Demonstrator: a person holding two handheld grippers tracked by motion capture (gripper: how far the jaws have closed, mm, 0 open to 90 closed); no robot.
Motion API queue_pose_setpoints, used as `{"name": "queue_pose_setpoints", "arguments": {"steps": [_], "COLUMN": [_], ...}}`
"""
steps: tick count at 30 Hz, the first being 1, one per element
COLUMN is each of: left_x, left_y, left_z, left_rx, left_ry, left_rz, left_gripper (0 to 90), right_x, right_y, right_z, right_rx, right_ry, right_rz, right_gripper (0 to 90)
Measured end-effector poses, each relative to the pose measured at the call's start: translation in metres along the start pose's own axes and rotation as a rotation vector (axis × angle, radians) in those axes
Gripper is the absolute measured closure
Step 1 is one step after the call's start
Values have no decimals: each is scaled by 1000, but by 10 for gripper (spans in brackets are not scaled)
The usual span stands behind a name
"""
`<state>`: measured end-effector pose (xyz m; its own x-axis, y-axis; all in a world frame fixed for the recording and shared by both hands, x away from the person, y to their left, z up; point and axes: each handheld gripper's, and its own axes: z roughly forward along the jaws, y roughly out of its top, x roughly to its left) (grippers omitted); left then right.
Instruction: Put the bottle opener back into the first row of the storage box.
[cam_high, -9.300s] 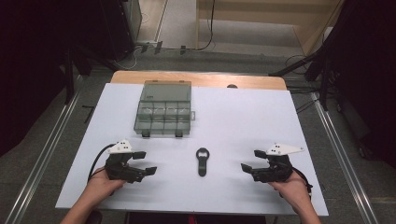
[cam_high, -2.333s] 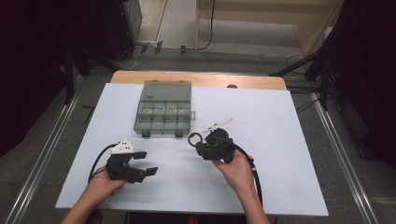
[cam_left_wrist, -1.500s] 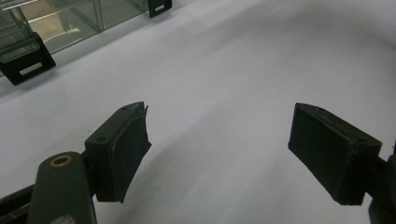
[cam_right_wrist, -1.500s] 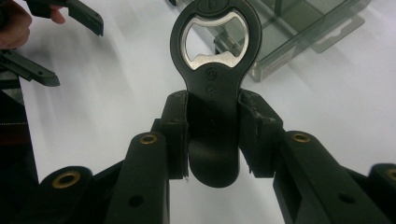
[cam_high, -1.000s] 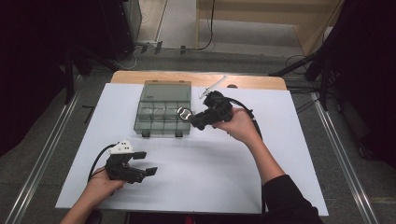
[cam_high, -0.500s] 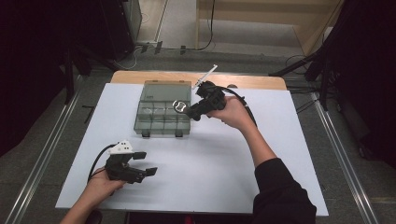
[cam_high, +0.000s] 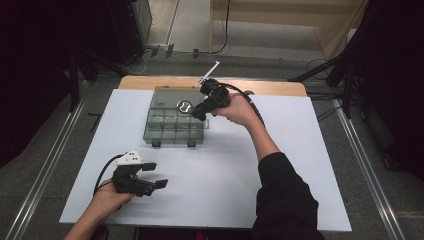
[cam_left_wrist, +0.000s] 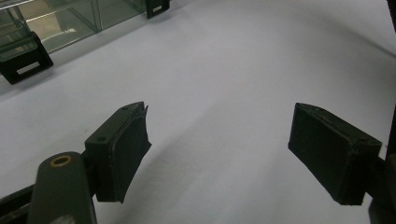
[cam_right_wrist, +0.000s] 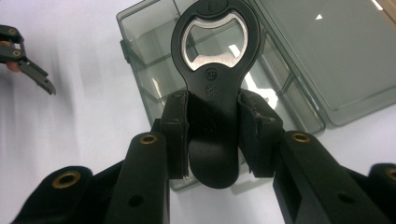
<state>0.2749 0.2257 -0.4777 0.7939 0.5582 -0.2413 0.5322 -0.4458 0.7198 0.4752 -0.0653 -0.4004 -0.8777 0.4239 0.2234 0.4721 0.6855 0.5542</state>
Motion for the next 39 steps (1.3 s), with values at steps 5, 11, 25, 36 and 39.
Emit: {"name": "queue_pose_setpoints", "arguments": {"steps": [5,11,25,36,39], "left_x": [0,0,0,0,0], "left_y": [-1,-2,-3,-3,-2], "left_z": [-1,-2,-3,-3,-2], "left_rx": [0,-4,-5,-7,-9], "left_ry": [1,1,-1,-2,-1], "left_rz": [-1,-5,-10,-12,-11], "left_gripper": [195,195,195,195,195], "right_x": [-5,-9,-16,-16,-15], "right_y": [12,22,39,36,33], "right_z": [9,21,45,43,42], "right_rx": [20,43,96,74,64], "right_ry": [2,3,-32,-28,-22], "right_rz": [-9,-28,-44,-24,-17], "right_gripper": [666,667,819,776,741]}}
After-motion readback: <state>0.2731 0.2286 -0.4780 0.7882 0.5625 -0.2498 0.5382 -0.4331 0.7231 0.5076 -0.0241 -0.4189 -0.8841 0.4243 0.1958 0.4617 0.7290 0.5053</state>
